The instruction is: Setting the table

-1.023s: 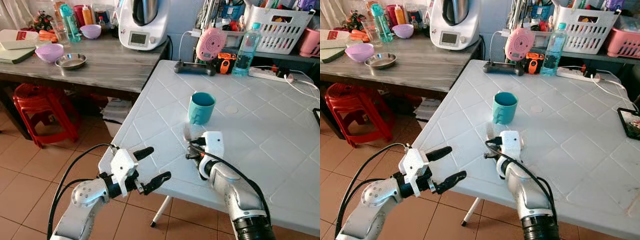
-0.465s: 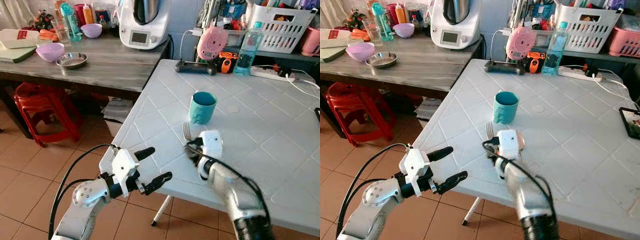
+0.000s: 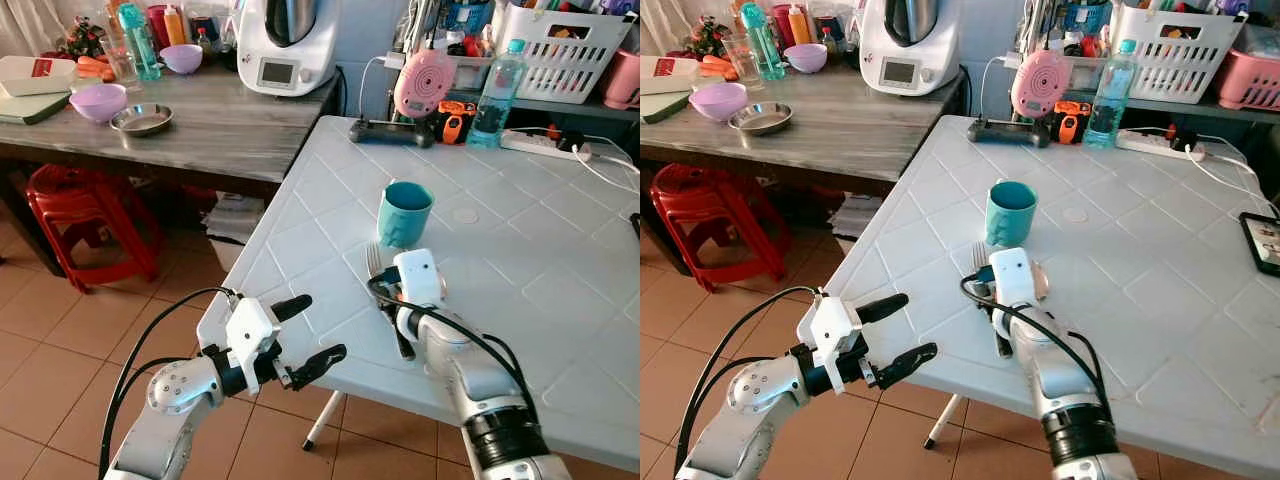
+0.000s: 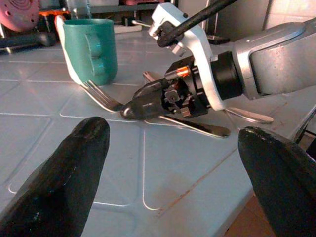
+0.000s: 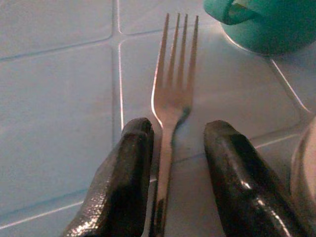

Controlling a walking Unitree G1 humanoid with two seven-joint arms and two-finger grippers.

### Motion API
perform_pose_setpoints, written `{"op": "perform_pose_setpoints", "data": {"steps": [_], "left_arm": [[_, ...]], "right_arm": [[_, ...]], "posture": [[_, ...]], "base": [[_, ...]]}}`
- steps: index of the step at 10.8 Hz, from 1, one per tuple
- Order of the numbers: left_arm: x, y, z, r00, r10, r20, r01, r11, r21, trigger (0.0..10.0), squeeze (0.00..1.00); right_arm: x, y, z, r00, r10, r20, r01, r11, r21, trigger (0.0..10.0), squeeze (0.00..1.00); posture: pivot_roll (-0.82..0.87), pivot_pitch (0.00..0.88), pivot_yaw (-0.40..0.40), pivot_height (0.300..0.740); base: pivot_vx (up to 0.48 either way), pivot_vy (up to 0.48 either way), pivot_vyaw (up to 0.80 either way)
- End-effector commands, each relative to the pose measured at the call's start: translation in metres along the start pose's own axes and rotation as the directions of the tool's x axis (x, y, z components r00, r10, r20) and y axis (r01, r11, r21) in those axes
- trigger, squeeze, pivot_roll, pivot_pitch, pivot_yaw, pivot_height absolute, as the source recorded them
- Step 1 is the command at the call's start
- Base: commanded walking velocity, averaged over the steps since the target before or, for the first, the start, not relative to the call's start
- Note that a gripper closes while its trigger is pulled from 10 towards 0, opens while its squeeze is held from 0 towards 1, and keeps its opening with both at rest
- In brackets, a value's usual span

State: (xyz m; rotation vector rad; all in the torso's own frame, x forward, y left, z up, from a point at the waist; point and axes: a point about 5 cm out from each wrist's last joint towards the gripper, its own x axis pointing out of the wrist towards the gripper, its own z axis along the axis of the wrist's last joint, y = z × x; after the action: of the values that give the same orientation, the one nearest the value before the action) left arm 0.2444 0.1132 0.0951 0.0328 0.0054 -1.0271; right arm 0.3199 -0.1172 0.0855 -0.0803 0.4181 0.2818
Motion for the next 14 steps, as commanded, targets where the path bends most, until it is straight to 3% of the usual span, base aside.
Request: {"op": "perform_pose_setpoints", "data": {"steps": [1,2,5,6,7,10,11,12,14], "left_arm": [[0.000,0.001,0.000,1.000,0.000,-0.017,0.000,1.000,0.011,10.0,0.00],[0.000,0.001,0.000,1.000,0.000,-0.017,0.000,1.000,0.012,10.0,0.00],[0.001,0.001,0.000,1.000,-0.002,-0.015,0.002,1.000,0.011,10.0,0.00],[0.001,0.001,0.000,1.000,-0.002,-0.016,0.003,1.000,0.011,10.0,0.00],[0.001,0.001,0.000,1.000,-0.003,-0.017,0.003,1.000,0.011,10.0,0.00],[0.002,0.001,-0.001,1.000,-0.009,-0.021,0.009,1.000,0.010,10.0,0.00],[0.001,0.001,-0.001,1.000,-0.012,-0.023,0.012,1.000,0.011,10.0,0.00],[0.001,0.001,-0.001,1.000,-0.012,-0.026,0.013,1.000,0.012,10.0,0.00],[0.001,0.000,-0.002,0.999,-0.016,-0.029,0.017,1.000,0.010,10.0,0.00]], "right_arm": [[0.002,0.004,0.004,1.000,0.018,0.008,-0.018,1.000,-0.012,10.0,0.00],[0.003,0.006,0.007,0.999,0.028,0.023,-0.028,1.000,0.001,10.0,1.00],[0.002,0.007,0.005,0.999,0.027,0.024,-0.027,1.000,-0.005,10.0,1.00],[0.002,0.008,0.001,1.000,0.028,0.003,-0.028,1.000,-0.006,10.0,0.78],[0.000,0.008,-0.008,0.999,0.034,-0.040,-0.034,0.999,-0.008,10.0,0.00],[-0.002,0.014,-0.015,0.997,0.052,-0.064,-0.052,0.999,0.001,10.0,0.00],[-0.002,0.014,-0.016,0.996,0.054,-0.069,-0.054,0.999,0.011,4.5,0.00],[-0.002,0.015,-0.017,0.995,0.061,-0.077,-0.060,0.998,0.021,0.0,0.00],[-0.005,0.021,-0.025,0.991,0.080,-0.105,-0.078,0.997,0.027,0.0,0.00]], "posture": [[0.05,0.011,0.009,0.740],[0.05,0.011,0.009,0.740],[0.05,0.008,0.009,0.740],[0.05,0.008,0.009,0.740],[0.05,0.008,0.009,0.740],[0.05,0.007,0.012,0.740],[0.05,0.011,0.014,0.740],[0.05,0.011,0.014,0.740],[0.05,0.012,0.012,0.740]], "base": [[0.000,0.000,0.00],[0.000,0.000,0.00],[0.000,0.000,0.00],[0.000,0.000,0.00],[0.000,0.000,0.00],[0.000,0.000,0.00],[0.000,0.000,0.00],[0.000,0.000,0.00],[0.000,0.000,0.00]]}}
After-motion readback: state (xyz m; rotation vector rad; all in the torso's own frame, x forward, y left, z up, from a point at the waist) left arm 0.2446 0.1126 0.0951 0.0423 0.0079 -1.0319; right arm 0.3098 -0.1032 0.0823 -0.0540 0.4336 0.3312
